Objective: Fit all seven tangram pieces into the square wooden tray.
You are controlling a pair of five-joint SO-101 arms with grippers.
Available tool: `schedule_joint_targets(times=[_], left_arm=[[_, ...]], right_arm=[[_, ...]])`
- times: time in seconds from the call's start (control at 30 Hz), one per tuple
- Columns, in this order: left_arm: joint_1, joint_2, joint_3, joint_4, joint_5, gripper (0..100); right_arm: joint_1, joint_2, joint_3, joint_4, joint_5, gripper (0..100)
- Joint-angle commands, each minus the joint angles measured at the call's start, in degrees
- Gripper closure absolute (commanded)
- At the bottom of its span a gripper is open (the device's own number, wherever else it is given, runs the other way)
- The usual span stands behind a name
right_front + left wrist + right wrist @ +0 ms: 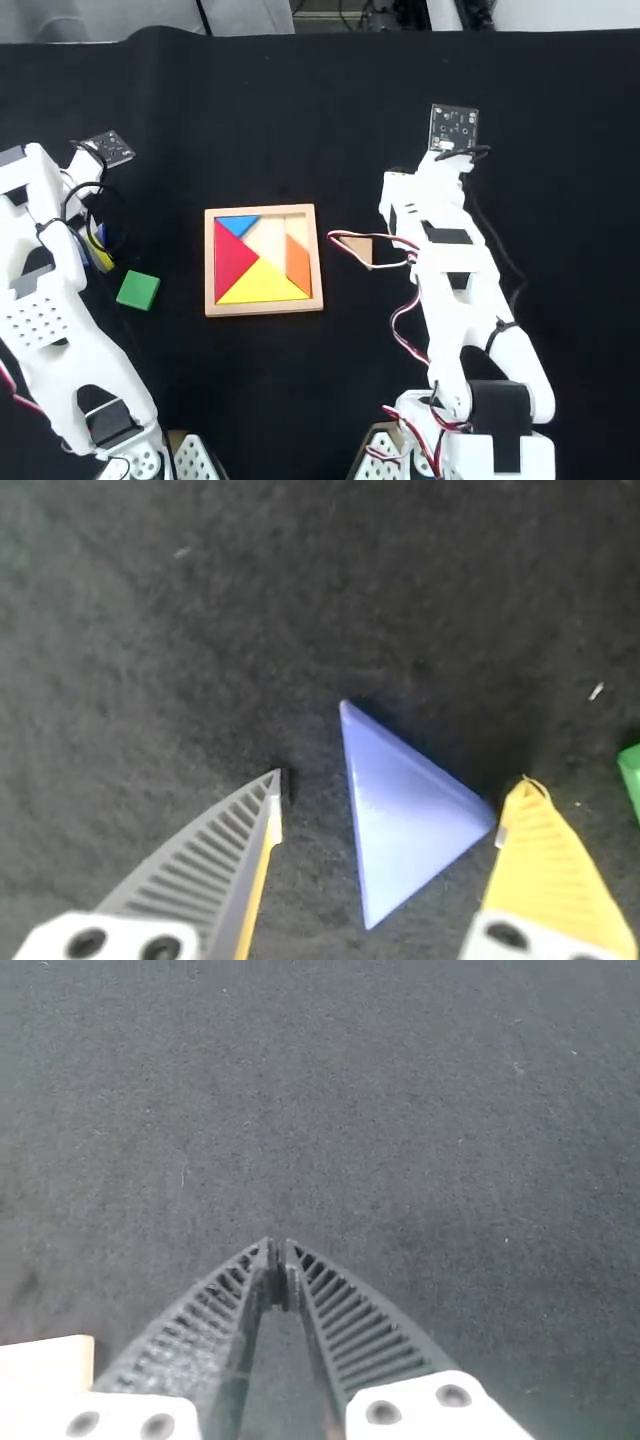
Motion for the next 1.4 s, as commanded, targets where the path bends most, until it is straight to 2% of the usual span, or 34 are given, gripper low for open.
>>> schedule_joint_targets(times=[0.0, 0.17, 0.37, 0.77, 0.9, 1.07, 1.23, 1.37], left_arm=[[-1.27, 0.18, -1.71, 0.44, 4.66, 67], [-2.07, 0.26, -1.27, 0.79, 7.21, 67], [-2.33, 0.26, -1.1, 0.7, 8.44, 76], [-2.42, -0.35, -1.19, 0.79, 9.76, 77], [-1.8, -0.53, -2.24, 0.88, 17.05, 77], [-0.4, -3.69, -2.51, 1.58, 30.07, 77], [5.05, -9.32, -2.68, 13.8, 36.75, 77], [10.51, -16.97, -3.03, 18.2, 47.38, 77]], right_arm=[[-0.79, -2.59, -0.4, -1.05, 0.7, 98.4], [-0.79, -2.59, -0.4, -1.05, 0.7, 98.4], [-0.79, -2.59, -0.48, -0.97, 0.7, 98.4], [-0.79, -2.59, -0.48, -0.97, 0.7, 98.4], [-0.79, -2.59, -0.57, -0.97, 0.7, 98.4], [-0.79, -2.59, -0.57, -0.97, 0.7, 98.4], [-0.79, -2.68, -0.57, -0.97, 0.7, 98.4], [-0.7, -2.77, -0.57, -0.97, 0.7, 98.4]])
